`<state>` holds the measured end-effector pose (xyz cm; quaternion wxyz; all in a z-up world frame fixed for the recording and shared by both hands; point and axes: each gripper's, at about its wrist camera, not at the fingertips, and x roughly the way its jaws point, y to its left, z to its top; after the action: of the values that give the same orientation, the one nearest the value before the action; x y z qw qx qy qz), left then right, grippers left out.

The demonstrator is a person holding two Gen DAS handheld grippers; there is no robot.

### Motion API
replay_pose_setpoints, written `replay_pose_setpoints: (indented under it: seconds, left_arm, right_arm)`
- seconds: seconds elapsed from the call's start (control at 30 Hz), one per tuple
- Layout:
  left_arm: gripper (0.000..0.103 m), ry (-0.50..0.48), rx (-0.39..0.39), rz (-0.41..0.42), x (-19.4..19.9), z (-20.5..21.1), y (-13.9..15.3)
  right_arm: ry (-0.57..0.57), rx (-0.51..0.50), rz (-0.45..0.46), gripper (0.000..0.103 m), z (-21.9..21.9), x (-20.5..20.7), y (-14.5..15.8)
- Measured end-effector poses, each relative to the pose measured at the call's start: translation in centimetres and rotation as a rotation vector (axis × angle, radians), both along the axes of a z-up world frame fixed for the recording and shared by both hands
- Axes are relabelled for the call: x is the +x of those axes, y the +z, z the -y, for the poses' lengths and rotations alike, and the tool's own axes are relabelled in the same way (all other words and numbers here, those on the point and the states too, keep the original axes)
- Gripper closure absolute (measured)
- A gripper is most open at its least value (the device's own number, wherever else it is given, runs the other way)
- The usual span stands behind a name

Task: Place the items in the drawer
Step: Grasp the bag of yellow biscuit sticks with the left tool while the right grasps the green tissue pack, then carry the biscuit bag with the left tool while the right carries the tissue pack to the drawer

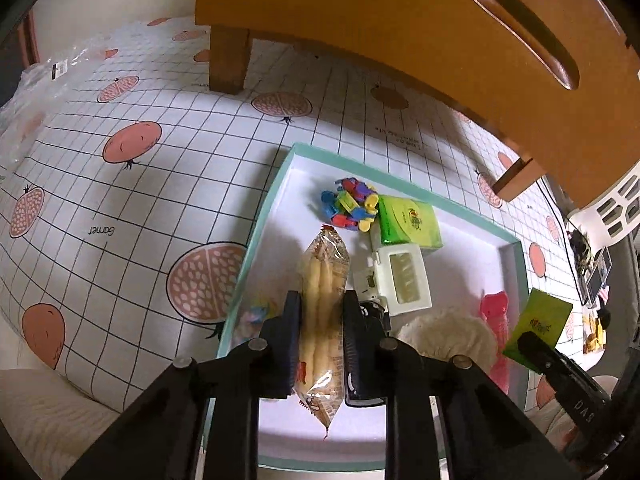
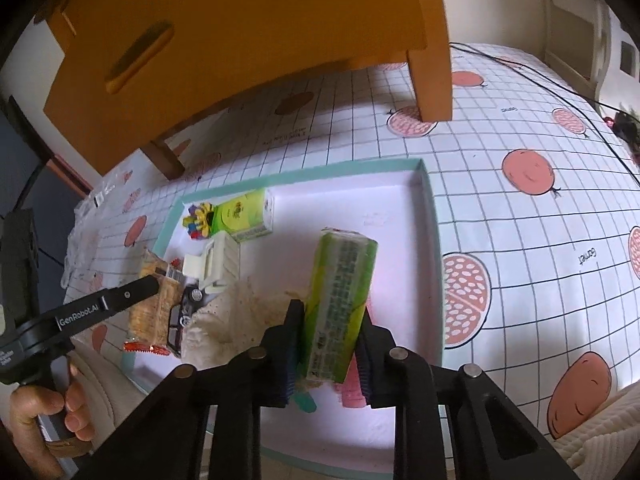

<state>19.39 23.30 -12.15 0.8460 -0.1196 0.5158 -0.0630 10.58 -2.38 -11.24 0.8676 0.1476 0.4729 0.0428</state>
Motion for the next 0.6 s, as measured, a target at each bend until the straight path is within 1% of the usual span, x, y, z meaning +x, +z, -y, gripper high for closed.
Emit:
replay_pose_setpoints:
  seconds: [0.23,0.4,0.43,0.53,0.6]
  left_arm:
    - [0.082,0.011,-0.008,0.058,-0.1,-0.2,1.1]
    - [0.082,0.017,-0.021,0.112,-0.5,-0.4,2.6]
    - [0.082,0.020,-0.023,0.125,-0.6,-0.5,3.2]
    - [0.082,0.024,-0.067,0.170,-0.8,-0.9,5.4]
    - [0.082,0.015,-0.096,0.206,-0.9,-1.1,7.1]
  right_arm:
    - [-0.033,0.021,0.018,0.081,1.0,-0.1,0.5]
    - [-0.037,0.036,0.031,0.081,1.0,-0.3,1.1]
    - [-0.038,0.045,0.038,0.081,1.0,-0.4,1.5]
    - [-0.034,0.059,0.069,0.081,0.9,-0.4,3.0]
    - [-0.022,0.065,0.113,0.081,0.7,-0.4,4.9]
